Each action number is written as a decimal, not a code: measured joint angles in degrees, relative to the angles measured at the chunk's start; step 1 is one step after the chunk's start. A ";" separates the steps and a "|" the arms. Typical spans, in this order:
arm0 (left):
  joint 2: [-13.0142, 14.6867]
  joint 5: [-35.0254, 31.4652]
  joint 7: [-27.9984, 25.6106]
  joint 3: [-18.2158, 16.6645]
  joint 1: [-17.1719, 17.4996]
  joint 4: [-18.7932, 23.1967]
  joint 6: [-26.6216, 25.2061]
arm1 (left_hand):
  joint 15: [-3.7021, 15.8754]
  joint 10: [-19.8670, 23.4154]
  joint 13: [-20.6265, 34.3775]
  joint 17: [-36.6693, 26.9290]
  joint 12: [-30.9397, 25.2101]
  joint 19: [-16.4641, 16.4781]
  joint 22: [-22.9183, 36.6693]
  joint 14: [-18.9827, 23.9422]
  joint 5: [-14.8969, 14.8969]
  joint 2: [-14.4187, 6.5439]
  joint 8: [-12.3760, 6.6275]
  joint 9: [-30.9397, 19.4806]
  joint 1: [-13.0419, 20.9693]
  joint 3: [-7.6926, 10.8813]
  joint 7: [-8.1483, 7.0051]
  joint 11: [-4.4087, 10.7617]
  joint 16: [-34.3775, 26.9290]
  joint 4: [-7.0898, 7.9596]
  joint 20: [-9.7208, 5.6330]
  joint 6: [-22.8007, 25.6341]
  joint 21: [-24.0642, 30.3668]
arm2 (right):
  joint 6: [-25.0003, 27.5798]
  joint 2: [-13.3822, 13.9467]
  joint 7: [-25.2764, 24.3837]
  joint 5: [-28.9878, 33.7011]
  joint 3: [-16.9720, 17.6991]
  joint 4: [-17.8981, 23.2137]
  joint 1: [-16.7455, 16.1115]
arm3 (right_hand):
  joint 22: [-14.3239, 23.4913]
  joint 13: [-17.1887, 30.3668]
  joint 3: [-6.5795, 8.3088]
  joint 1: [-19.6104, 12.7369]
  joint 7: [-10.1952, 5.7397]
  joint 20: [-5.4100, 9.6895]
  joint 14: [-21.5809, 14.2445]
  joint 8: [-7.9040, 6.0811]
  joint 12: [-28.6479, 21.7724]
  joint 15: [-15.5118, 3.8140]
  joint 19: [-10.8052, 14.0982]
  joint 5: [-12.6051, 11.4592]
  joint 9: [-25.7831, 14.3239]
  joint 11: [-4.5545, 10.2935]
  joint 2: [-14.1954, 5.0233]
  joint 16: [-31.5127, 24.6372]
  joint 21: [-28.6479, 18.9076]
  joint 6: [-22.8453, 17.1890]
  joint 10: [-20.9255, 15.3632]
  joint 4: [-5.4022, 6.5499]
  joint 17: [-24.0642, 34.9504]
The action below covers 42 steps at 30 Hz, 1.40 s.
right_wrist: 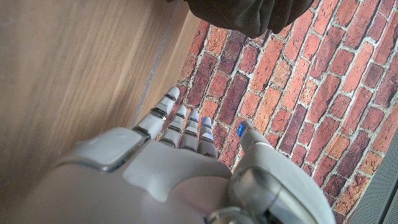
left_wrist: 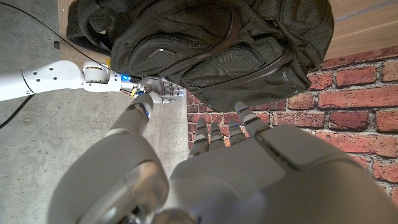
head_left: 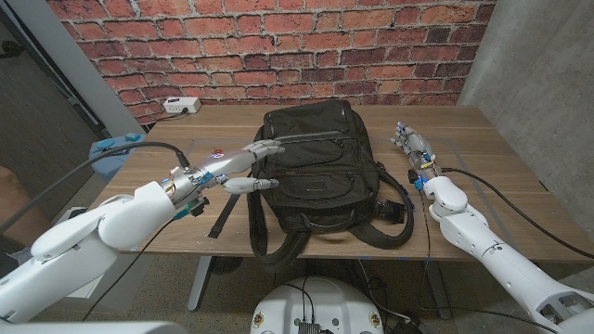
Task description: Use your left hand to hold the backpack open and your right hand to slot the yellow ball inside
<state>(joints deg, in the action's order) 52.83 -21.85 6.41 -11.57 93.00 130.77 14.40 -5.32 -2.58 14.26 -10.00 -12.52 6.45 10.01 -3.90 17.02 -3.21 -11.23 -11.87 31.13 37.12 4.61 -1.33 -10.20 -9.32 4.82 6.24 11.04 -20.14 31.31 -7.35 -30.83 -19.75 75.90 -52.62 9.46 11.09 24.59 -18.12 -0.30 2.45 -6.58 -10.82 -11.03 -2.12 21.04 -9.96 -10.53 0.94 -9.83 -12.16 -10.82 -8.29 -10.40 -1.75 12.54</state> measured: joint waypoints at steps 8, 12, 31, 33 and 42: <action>-1.87 -2.75 1.96 -2.01 0.29 -0.17 2.47 | 0.00 -0.45 -0.01 0.00 0.00 0.00 0.00 0.00 0.00 0.22 0.22 0.00 0.22 -0.27 -0.95 -0.01 0.00 -0.21 0.00 -1.60 0.00 | -0.02 -0.22 -0.93 0.02 0.41 0.49 -0.51 | 0.00 0.00 0.00 0.00 0.00 0.00 0.21 0.00 0.00 -0.21 0.00 0.00 0.00 0.00 0.00 0.00 0.00 0.00 0.00 0.00 0.00; -2.31 -3.93 3.04 -2.64 0.34 -0.23 3.54 | 0.18 -1.12 0.27 0.00 0.00 0.00 0.00 -0.64 0.00 0.22 0.48 0.01 0.22 -0.66 -1.09 -0.31 0.00 -0.16 0.00 -2.80 0.00 | -0.08 -0.29 -1.13 0.02 0.58 0.67 -0.71 | 0.00 0.00 0.00 0.00 0.00 0.00 0.21 0.00 0.00 -0.21 0.00 0.00 0.00 -0.14 0.00 0.00 0.00 0.00 0.14 0.00 0.00; -6.33 -13.34 7.12 -6.62 2.60 2.27 8.29 | -0.31 -3.38 0.54 0.00 0.02 -0.86 0.00 -1.76 0.00 0.53 0.86 0.01 0.53 -1.35 -1.03 -0.10 0.00 0.08 -0.03 -5.75 0.00 | -1.16 -0.24 -1.45 -0.24 1.25 1.10 -1.90 | 0.00 0.00 -0.18 0.00 -0.31 0.00 0.21 0.00 0.00 -0.21 0.00 0.00 0.00 -0.21 0.00 -0.29 0.00 -0.30 0.21 0.18 0.13; -7.39 -15.12 7.45 -7.33 3.00 3.30 8.93 | -0.31 -3.50 0.53 0.01 0.24 -0.95 0.15 -1.75 0.00 0.53 0.86 0.01 0.54 -1.35 -0.82 -0.22 0.00 0.08 -0.12 -5.95 0.00 | -1.16 -0.18 -1.45 -0.24 1.35 1.16 -2.00 | 0.00 0.00 -0.18 0.00 -0.31 0.00 0.21 0.00 0.00 -0.21 0.00 0.00 0.00 -0.21 0.00 -0.39 0.00 -0.30 0.21 0.18 0.13; -9.16 -20.85 8.00 -8.21 3.42 4.70 10.61 | -0.04 -3.89 0.53 0.01 0.23 -0.60 0.27 -1.90 0.00 0.75 0.86 0.02 0.75 -1.34 -0.62 -0.21 0.00 0.08 -0.41 -6.15 0.24 | -1.19 0.10 -1.38 -0.63 1.73 1.31 -2.28 | 0.00 0.00 -0.18 0.00 -0.31 0.00 0.52 0.00 0.00 0.10 0.00 0.00 0.00 -0.42 0.00 -0.39 0.00 -0.30 0.42 0.18 0.12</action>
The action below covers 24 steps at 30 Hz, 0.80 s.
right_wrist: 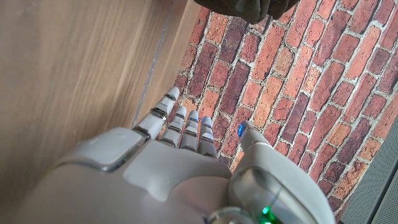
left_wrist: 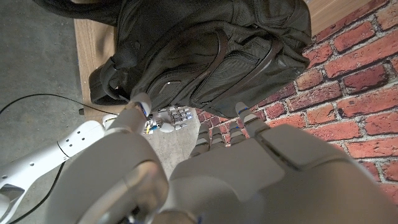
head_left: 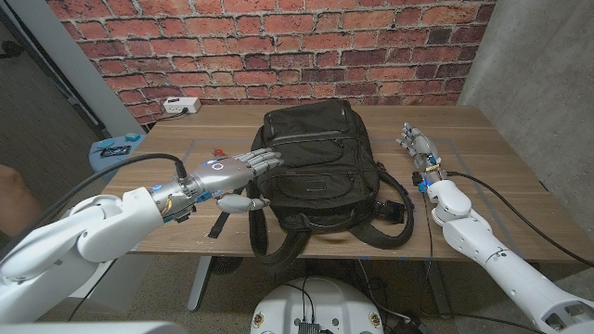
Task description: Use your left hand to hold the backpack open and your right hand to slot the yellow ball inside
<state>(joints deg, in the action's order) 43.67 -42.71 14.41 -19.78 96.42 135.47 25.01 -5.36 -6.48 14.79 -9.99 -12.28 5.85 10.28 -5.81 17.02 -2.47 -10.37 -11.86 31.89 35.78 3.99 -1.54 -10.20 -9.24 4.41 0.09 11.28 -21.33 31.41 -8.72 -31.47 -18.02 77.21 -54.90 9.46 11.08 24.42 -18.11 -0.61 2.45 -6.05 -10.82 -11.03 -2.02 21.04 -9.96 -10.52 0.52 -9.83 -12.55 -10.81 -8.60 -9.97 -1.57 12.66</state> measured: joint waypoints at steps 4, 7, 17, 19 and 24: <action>-1.12 -2.82 -0.14 -0.37 0.24 0.90 0.63 | 0.37 0.00 0.00 0.00 0.00 0.40 0.00 0.38 0.00 -0.11 -0.24 0.00 0.55 -0.16 0.00 0.00 0.00 -0.16 -0.02 0.00 0.04 | 0.00 0.02 0.05 -0.23 0.14 -0.05 -0.06 | 0.00 0.00 0.00 0.00 0.00 0.00 0.00 0.00 0.00 0.00 0.00 0.00 0.00 0.00 0.00 0.00 0.00 0.00 0.00 0.00 0.00; -1.59 -4.52 -0.16 -0.53 0.28 1.32 0.90 | 0.37 0.00 0.00 0.00 -0.01 0.72 0.00 0.38 0.00 -0.47 -0.24 0.00 0.92 -0.05 -0.30 0.00 0.00 -0.27 -0.33 -0.30 0.04 | -0.01 0.02 0.06 -0.39 0.29 -0.24 -0.11 | 0.00 0.00 0.00 0.00 0.00 0.00 0.00 0.00 0.00 0.00 0.00 0.00 0.00 0.00 0.00 0.00 0.00 0.00 0.00 0.00 0.00; -2.80 -9.19 0.06 -0.87 0.51 2.77 1.19 | 0.42 -0.20 -0.01 0.00 -0.24 0.71 -0.01 0.43 0.00 -0.55 -0.44 0.00 1.46 0.33 -0.31 0.21 0.00 -0.65 -0.33 -0.30 0.04 | -0.23 -0.13 0.06 -0.56 0.54 -1.12 -0.10 | 0.00 0.00 0.00 0.00 0.00 0.00 0.00 0.00 0.00 0.00 0.00 0.00 0.00 0.00 0.00 0.00 0.00 0.00 0.00 0.00 0.00; -2.96 -10.28 0.08 -0.89 0.62 3.01 1.19 | 0.57 -0.20 -0.01 0.00 -0.24 0.71 -0.01 0.58 0.00 -0.64 -0.50 0.00 1.55 0.33 -0.31 0.21 0.00 -0.65 -0.33 -0.30 0.04 | -0.49 -0.24 0.15 -0.82 0.58 -1.41 0.00 | 0.00 0.00 0.00 0.00 0.00 0.00 0.00 0.00 0.00 0.00 0.00 0.00 0.00 0.00 0.00 0.00 0.00 0.00 -0.01 0.00 -0.01; -3.23 -12.44 0.34 -0.90 0.83 3.42 0.83 | 0.78 -0.20 -0.01 0.00 -0.24 0.71 -0.01 0.79 0.00 -0.47 -0.50 0.00 2.16 0.33 -0.31 0.21 0.00 -0.65 -0.33 -0.30 0.04 | -0.66 -0.44 0.23 -0.92 0.68 -1.94 0.20 | 0.00 0.00 0.00 0.00 0.00 0.00 0.00 0.00 0.00 0.00 0.00 0.00 0.00 0.00 0.00 0.00 0.00 0.00 0.00 0.00 -0.01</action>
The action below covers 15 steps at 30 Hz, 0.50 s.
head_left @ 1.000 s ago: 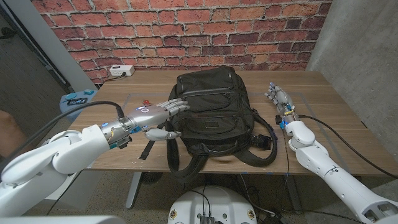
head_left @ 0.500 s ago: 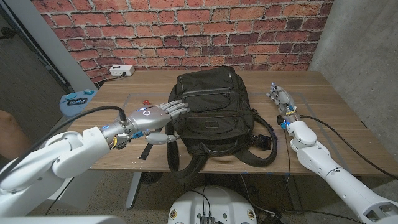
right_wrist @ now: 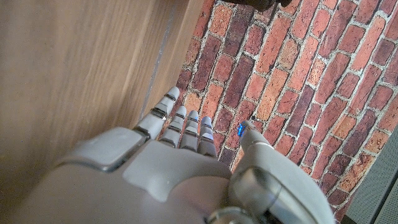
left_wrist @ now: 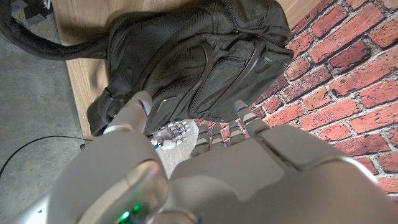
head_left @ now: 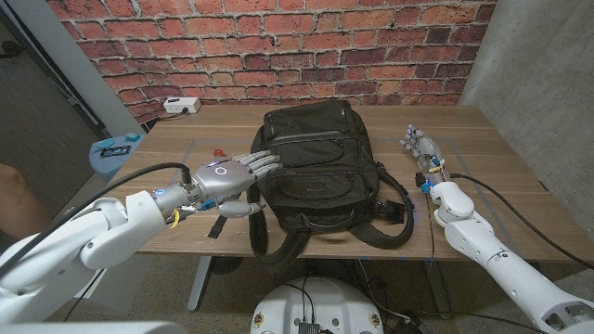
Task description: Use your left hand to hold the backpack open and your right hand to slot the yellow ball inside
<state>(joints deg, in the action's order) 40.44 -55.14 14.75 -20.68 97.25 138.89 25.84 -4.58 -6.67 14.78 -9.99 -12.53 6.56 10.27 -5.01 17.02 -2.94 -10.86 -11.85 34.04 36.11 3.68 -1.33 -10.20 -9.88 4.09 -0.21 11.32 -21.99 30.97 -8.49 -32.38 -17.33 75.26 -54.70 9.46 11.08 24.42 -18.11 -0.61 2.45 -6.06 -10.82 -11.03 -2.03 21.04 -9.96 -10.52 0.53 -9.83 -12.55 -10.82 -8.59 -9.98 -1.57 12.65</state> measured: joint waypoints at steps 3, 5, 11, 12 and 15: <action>-0.32 -1.27 0.03 0.11 0.32 0.45 -0.34 | -0.01 0.00 0.28 0.00 -0.21 0.21 0.00 0.00 0.00 0.32 0.00 0.00 0.33 0.00 0.00 0.00 0.00 0.00 -0.21 0.00 0.39 | -0.35 -0.09 0.14 -0.11 0.05 -0.33 0.08 | 0.00 0.00 0.00 0.00 0.00 0.00 0.00 0.00 0.00 0.00 0.00 0.00 0.00 0.00 0.00 0.00 0.00 0.00 0.00 0.00 0.00; -0.43 -2.42 -0.22 0.28 0.44 0.55 -0.59 | 0.14 0.00 0.28 0.00 -0.21 0.24 0.00 0.19 0.00 0.36 0.00 0.00 0.37 0.00 0.00 0.00 -0.33 0.00 -0.21 0.00 0.40 | -0.45 -0.16 0.18 -0.15 0.09 -0.55 0.12 | 0.00 0.00 0.00 0.00 0.00 0.00 0.00 0.00 0.00 0.00 0.00 0.00 0.00 0.00 0.00 0.00 0.00 0.00 0.00 0.00 0.00; -0.70 -5.74 -2.24 1.43 1.15 0.72 -1.29 | 0.45 0.04 0.28 0.00 -0.66 0.72 -0.01 0.95 0.00 0.66 -0.24 0.00 0.98 0.00 0.00 0.03 -0.45 0.00 -0.09 0.00 0.40 | -1.03 -0.36 0.48 -0.40 0.23 -1.41 0.25 | 0.00 0.00 0.00 0.00 0.00 0.00 0.00 0.00 0.00 0.00 0.00 0.00 0.00 0.00 0.00 0.00 0.00 0.00 0.00 0.00 0.00; -0.75 -5.93 -2.44 1.61 1.26 0.72 -1.31 | 0.26 0.27 0.27 0.00 -0.67 0.72 -0.01 1.16 0.00 0.78 -0.48 0.00 1.22 0.00 0.12 0.24 -0.45 0.00 -0.09 0.12 0.40 | -1.10 -0.36 0.54 -0.44 0.23 -1.42 0.25 | 0.00 0.00 0.00 0.00 0.00 0.00 0.00 0.00 0.00 0.00 0.00 0.00 0.00 0.00 0.00 0.00 0.00 0.00 0.00 0.00 0.00; -0.84 -6.48 -3.13 2.33 1.69 0.46 -1.42 | 0.49 0.65 0.28 0.00 -1.11 1.24 -0.01 1.75 0.00 0.82 -0.66 0.00 1.27 0.00 0.32 0.02 -0.45 0.00 -0.21 0.32 0.40 | -1.43 -0.40 0.81 -0.62 0.23 -1.59 0.27 | 0.00 0.00 0.00 0.00 0.00 0.00 0.00 0.00 0.00 0.00 0.00 0.00 0.00 0.00 0.00 0.00 0.00 0.00 0.00 0.00 0.00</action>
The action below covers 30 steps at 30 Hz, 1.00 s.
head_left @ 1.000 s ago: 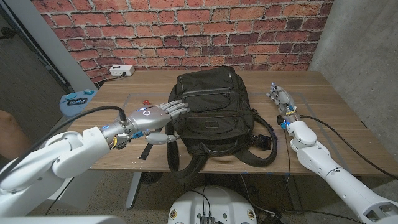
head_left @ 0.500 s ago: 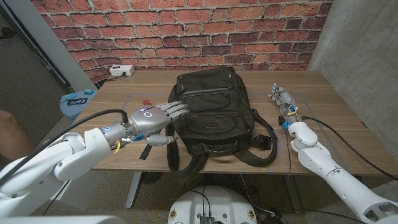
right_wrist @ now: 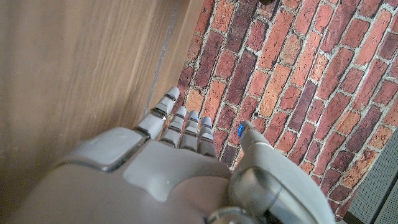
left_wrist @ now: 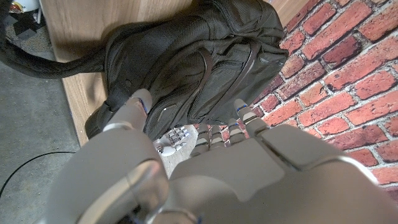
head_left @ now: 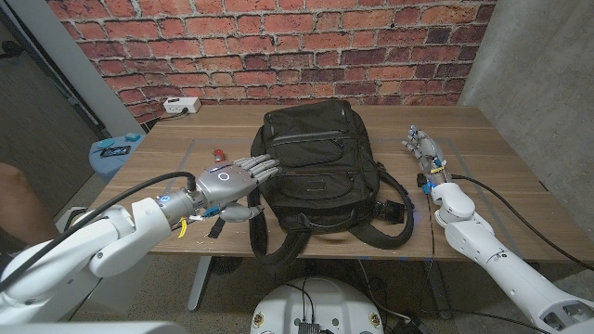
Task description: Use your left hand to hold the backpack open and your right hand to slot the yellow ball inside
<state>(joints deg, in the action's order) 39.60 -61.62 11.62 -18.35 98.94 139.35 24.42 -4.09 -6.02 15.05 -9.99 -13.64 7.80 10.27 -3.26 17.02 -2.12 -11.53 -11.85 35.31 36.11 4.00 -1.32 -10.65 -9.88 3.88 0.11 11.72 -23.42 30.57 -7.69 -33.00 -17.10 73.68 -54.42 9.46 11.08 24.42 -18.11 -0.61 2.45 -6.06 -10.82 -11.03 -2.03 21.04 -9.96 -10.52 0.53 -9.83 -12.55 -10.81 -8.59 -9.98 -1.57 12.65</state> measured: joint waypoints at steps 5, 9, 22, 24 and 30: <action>0.30 -4.04 -5.18 0.93 0.57 -0.47 -1.47 | 0.00 0.31 -0.01 0.00 0.00 0.19 0.00 0.40 0.00 0.22 -0.04 -0.29 0.55 0.00 -0.01 0.31 0.00 0.00 0.21 0.40 0.28 | -0.45 -0.35 0.39 -0.24 0.06 -1.20 0.26 | 0.00 0.00 0.00 0.00 0.00 0.00 0.00 0.00 0.00 0.00 0.00 0.00 0.00 0.00 0.00 0.00 0.00 0.00 0.00 0.00 0.00; 0.73 -5.64 -7.08 1.63 1.05 -0.69 -2.42 | 0.00 0.51 -0.01 0.00 -0.43 0.19 0.00 0.40 0.00 0.01 -0.38 -0.29 0.75 0.00 -0.02 0.10 0.00 0.00 0.21 1.03 0.48 | -0.78 -0.49 0.65 -0.43 0.12 -1.70 0.34 | 0.00 0.00 0.00 0.00 0.00 0.00 0.00 0.00 0.00 0.00 0.00 0.00 0.00 0.00 0.00 0.00 0.00 0.00 0.00 0.00 0.00; 3.02 -10.51 -13.76 4.18 2.99 -1.77 -6.35 | 0.05 1.64 0.27 -0.29 -1.32 0.98 0.30 1.86 0.00 0.11 -1.90 -0.80 2.45 0.00 0.21 0.41 0.00 0.00 0.32 3.91 0.48 | -1.94 -0.89 1.51 -1.22 0.44 -3.23 0.43 | 0.00 0.00 0.00 0.00 0.00 0.00 0.00 0.00 0.00 0.00 0.00 0.00 0.00 0.00 0.00 0.00 0.00 0.00 0.00 0.00 0.00; 3.58 -11.16 -15.03 4.67 3.25 -2.26 -6.82 | 0.10 1.95 0.42 -0.29 -1.57 1.53 0.30 2.56 0.00 0.48 -2.29 -1.04 2.83 0.01 0.15 0.50 -0.44 -0.01 0.32 4.56 0.77 | -2.18 -0.97 1.66 -1.38 0.52 -3.55 0.45 | 0.00 0.00 0.00 0.00 0.00 0.00 0.00 0.00 0.00 0.00 0.00 0.00 0.00 0.00 0.00 0.00 0.00 0.00 0.00 0.00 0.00; 5.14 -12.15 -17.42 6.12 3.52 -3.60 -7.84 | 0.52 2.56 0.53 -0.29 -2.01 1.93 0.30 3.37 0.00 0.49 -3.34 -1.51 4.12 0.27 0.64 0.70 -0.44 -0.27 -0.08 6.59 0.83 | -2.64 -1.05 1.97 -1.72 0.56 -3.80 0.46 | 0.00 0.00 -0.01 0.00 0.00 0.00 0.00 0.00 0.00 0.00 0.00 0.00 0.00 0.00 0.00 0.00 0.00 0.00 0.00 -0.01 0.00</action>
<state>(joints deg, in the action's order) 44.74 -73.77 -5.80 -12.23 102.46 135.76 16.59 -3.58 -3.46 15.58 -10.28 -15.65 9.74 10.57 0.11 17.02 -1.63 -14.86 -13.36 39.43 36.38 4.64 -0.62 -11.09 -10.15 3.79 6.70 12.55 -26.06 29.53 -5.72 -34.73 -16.55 69.88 -53.97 9.46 11.08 24.41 -18.11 -0.61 2.45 -6.06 -10.82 -11.03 -2.03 21.04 -9.96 -10.52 0.53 -9.83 -12.55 -10.81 -8.59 -9.98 -1.58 12.65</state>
